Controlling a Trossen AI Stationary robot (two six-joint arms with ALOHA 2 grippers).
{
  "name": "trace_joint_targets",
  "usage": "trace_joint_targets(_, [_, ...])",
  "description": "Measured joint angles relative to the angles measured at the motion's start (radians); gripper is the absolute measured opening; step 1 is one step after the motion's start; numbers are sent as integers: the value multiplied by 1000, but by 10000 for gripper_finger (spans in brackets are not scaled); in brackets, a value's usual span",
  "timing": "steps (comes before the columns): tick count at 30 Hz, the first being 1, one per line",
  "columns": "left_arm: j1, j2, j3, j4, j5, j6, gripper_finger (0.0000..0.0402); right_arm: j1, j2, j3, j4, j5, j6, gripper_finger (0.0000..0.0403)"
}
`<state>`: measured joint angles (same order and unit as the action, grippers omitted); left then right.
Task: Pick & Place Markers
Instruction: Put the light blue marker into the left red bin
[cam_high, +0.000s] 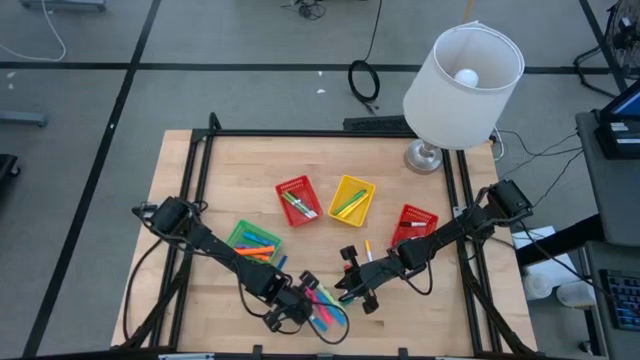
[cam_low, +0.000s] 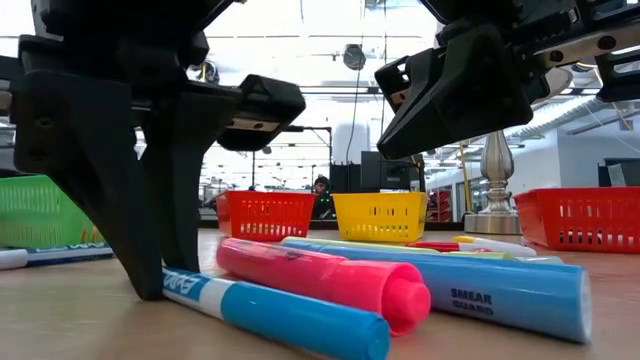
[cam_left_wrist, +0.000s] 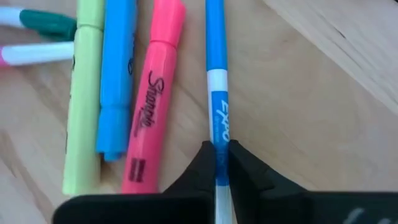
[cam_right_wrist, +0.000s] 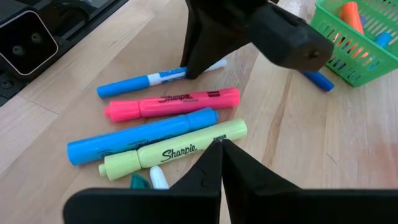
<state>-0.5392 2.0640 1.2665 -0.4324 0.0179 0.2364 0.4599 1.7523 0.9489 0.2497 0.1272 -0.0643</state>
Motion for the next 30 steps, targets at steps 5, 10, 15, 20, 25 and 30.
trace_joint_targets(5, [-13, -1, -7, -12, -3, -106, 23, 0, 0, 0, 0, 0, 0, 0])
trace_joint_targets(10, [-33, -15, -10, -55, -19, -202, 18, 0, 0, 0, 0, 1, 0, 0])
trace_joint_targets(15, [-33, -41, -12, -177, -32, -393, 24, 0, 0, 0, 2, 2, 0, 0])
trace_joint_targets(20, [-33, -45, -11, -249, -66, -529, 27, 0, 0, 0, 8, 0, 1, 0])
trace_joint_targets(25, [-53, -52, -12, -262, -106, -561, 18, 0, 0, 0, 8, 0, 1, 0])
trace_joint_targets(30, [-72, -85, -21, -288, -163, -592, 20, 0, 0, 0, 12, 0, 1, 0])
